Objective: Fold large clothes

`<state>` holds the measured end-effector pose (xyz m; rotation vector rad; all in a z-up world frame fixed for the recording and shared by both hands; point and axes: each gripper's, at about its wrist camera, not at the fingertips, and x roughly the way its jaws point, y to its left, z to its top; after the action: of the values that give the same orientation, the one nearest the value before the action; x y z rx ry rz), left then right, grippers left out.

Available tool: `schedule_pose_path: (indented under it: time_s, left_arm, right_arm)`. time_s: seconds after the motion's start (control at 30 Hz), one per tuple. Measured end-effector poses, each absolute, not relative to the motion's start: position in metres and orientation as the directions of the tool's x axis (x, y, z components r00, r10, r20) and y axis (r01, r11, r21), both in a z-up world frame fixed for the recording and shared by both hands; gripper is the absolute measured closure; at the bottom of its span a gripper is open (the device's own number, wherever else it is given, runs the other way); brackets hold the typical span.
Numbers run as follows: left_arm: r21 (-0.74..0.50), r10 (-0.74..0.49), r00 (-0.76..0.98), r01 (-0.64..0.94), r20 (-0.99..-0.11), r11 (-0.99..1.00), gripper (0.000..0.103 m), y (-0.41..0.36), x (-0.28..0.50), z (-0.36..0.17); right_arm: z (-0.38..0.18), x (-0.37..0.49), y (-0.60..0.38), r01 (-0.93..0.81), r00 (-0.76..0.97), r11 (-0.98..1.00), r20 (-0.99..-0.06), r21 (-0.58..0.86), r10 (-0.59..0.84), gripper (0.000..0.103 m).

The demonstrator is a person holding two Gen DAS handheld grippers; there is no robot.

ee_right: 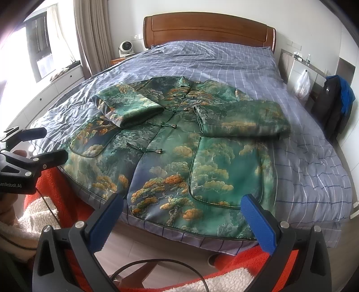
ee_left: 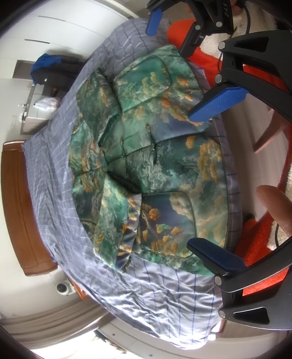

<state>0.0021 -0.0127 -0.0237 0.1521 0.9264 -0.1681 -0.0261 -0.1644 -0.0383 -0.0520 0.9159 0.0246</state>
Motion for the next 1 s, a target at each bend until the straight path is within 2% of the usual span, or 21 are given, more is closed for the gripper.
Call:
schedule_pose_path:
  time_s: [1.0]
  left_arm:
    - [0.061, -0.079, 0.586, 0.216, -0.806, 0.975, 0.0, -0.0154, -0.0008, -0.026]
  right_arm:
    - [-0.0436, -0.0255, -0.162, -0.05, 0.596, 0.998, -0.803, -0.023, 0.012, 0.0]
